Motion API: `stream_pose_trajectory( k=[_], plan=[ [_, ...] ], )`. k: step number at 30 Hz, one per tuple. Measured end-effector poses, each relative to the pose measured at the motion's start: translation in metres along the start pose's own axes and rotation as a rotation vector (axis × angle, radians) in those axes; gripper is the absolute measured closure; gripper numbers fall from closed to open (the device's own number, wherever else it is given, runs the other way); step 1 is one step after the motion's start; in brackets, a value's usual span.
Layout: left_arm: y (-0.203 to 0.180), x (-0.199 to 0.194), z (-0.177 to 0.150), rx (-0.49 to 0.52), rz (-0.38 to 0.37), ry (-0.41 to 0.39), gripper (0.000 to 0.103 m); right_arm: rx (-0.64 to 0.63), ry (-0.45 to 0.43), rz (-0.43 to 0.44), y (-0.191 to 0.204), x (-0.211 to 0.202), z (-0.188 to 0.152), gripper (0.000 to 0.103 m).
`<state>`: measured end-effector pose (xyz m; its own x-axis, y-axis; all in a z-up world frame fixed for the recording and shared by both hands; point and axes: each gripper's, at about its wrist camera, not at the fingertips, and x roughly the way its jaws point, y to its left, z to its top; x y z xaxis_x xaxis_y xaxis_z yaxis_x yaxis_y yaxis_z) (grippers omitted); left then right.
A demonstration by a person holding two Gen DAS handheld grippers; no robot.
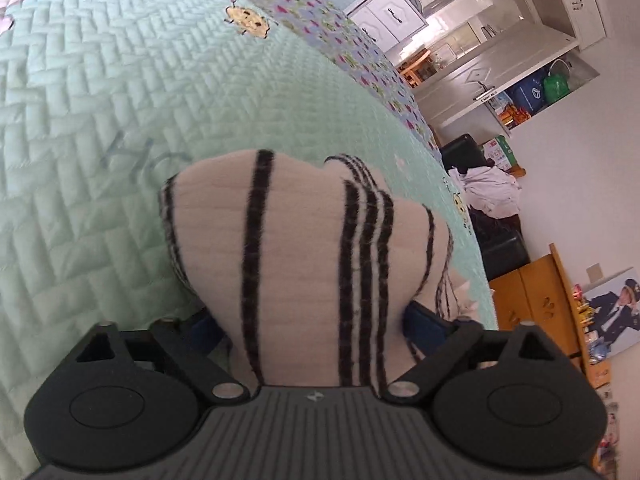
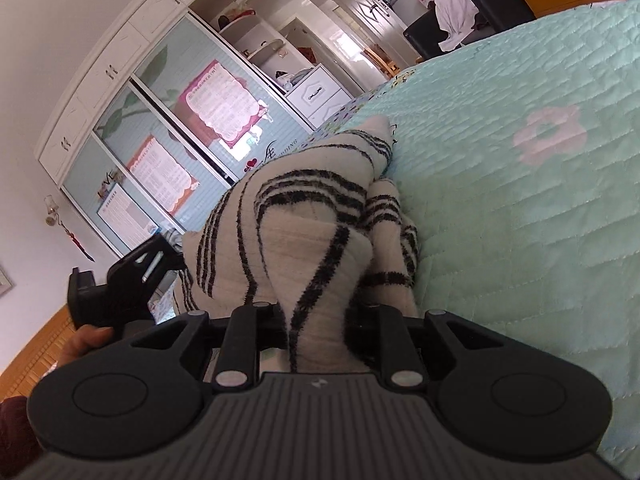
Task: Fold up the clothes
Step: 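Grasp the sweater with the right gripper while the left gripper grasps another part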
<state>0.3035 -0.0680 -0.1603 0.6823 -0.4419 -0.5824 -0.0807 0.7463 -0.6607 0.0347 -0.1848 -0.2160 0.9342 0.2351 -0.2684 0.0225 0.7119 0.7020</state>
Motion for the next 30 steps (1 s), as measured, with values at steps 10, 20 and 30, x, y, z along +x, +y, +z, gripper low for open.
stream_pose_trajectory(
  k=[10, 20, 30],
  plan=[
    [-0.059, -0.091, -0.04, 0.36, 0.067, -0.063, 0.085, -0.137, 0.056, -0.104, 0.048, -0.014, -0.01, 0.086],
    [0.043, -0.337, -0.099, 0.345, 0.181, -0.161, 0.085, -0.332, 0.262, 0.204, 0.194, -0.133, -0.097, 0.087],
    [0.138, -0.421, -0.15, 0.34, 0.463, -0.072, 0.082, -0.552, 0.51, 0.197, 0.274, -0.179, -0.175, 0.086]
  ],
)
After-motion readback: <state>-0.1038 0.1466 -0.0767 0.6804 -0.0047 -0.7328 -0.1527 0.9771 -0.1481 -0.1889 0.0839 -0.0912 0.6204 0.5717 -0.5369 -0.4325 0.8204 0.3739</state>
